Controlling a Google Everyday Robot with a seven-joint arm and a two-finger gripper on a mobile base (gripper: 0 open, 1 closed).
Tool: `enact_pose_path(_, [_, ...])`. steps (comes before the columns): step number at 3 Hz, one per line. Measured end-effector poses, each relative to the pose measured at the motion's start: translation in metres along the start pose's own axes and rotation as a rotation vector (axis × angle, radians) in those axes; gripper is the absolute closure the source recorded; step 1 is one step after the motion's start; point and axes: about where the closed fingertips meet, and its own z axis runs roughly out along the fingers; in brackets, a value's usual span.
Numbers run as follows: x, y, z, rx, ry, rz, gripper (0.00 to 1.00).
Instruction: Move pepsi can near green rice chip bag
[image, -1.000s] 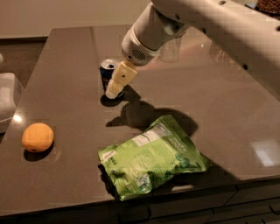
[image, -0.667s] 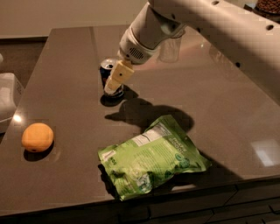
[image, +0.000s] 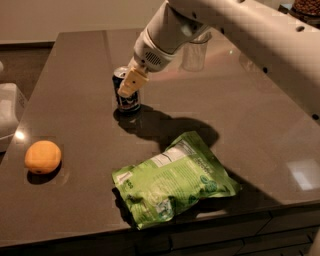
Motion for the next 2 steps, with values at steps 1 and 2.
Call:
enact_pose_path(1, [-0.004,0.01,-0.01,-0.026,-0.03,-0.014,0.88])
enact_pose_path(2, [0.004,0.031,-0.031,-0.054,-0.054,-0.032,1.0])
